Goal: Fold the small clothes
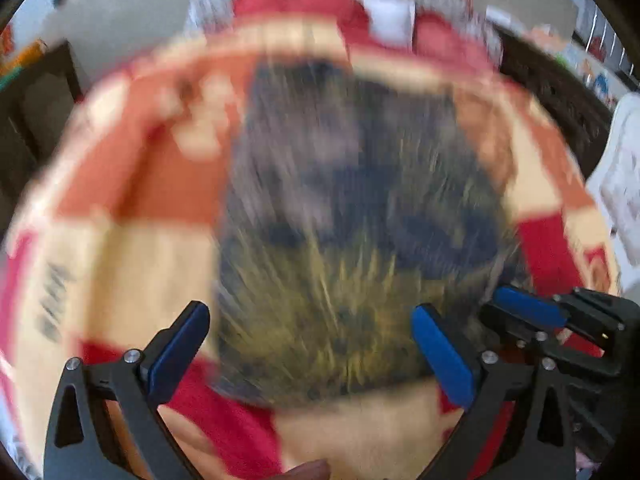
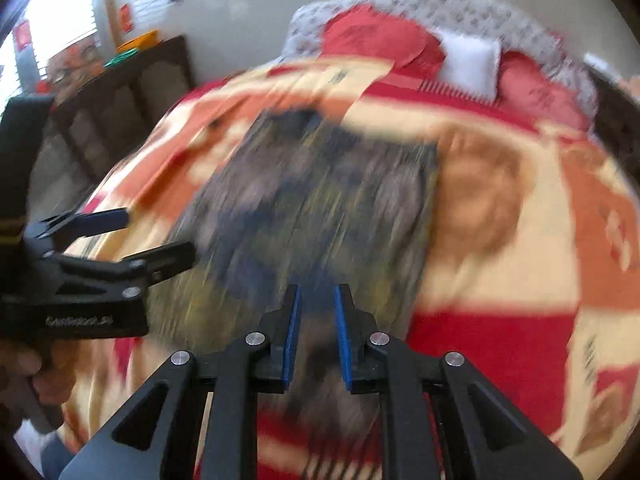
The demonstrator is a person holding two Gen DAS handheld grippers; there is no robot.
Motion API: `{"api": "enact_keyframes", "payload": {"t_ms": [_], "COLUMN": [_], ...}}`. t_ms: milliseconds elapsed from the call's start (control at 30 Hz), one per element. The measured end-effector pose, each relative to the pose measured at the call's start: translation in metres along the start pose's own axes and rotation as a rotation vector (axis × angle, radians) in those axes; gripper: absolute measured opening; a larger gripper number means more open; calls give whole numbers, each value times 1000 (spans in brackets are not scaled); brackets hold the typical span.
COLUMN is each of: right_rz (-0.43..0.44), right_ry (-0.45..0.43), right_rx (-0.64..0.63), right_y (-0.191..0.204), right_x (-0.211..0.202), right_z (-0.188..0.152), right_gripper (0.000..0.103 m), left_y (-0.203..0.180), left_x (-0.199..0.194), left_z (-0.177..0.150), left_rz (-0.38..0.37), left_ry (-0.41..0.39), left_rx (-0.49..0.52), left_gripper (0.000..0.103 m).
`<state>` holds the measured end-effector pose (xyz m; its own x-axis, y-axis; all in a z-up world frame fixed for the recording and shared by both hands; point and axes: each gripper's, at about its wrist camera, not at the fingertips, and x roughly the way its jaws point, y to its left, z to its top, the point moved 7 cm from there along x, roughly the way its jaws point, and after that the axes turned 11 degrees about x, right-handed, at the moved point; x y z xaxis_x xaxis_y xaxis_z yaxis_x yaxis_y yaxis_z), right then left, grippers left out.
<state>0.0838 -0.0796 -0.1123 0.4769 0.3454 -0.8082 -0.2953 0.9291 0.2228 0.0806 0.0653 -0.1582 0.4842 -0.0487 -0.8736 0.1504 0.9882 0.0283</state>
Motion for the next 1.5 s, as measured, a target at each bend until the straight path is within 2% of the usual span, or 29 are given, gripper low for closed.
{"api": "enact_keyframes", "payload": {"t_ms": [33,67,100,167,200,333,433,533,700,933,1500], "right_rz": [-10,0,17,29,33,-24,-26,-34,-114,-122,-117], "right_ry": [44,27,0,32,54,2,-31,-48,-61,-41,-18], "right_rx": [9,19,25,46,69,76,59,13,-46,-17,-2], "right_y": [-5,-8,-8,-10,-11,-15,-11,-4,-6,-21,-20], "right_x": [14,19,17,15,10,-38,-79,-106,-121,-119,-110], "right_z": [-14,-19,-18,-15,-13,-5,-11,-24,-42,-47,-42], "right_gripper": [30,30,30,30,30,30,31,31,32,32,32], "left_y": [-2,-3,-2,2,3,-9,-28,-44,-55,-51,-44], "left_x": [8,5,5,-5,-17,-67,-92,-101,-103,-94,-80], "left_z": [-5,-4,-4,-5,-6,-11,-12,-7,-3,-6,-6], "left_rz": [16,25,18,6,28,135,139,140,145,134,103], "left_ry": [-11,-42,-29,-5,-8,-41,-58,-62,-60,-39,-16], "left_rx": [-1,-3,-18,-81,-99,-94,-89,-60,-28,-48,-68], "left_gripper": [103,103,103,103,103,103,103,103,103,103,103]}}
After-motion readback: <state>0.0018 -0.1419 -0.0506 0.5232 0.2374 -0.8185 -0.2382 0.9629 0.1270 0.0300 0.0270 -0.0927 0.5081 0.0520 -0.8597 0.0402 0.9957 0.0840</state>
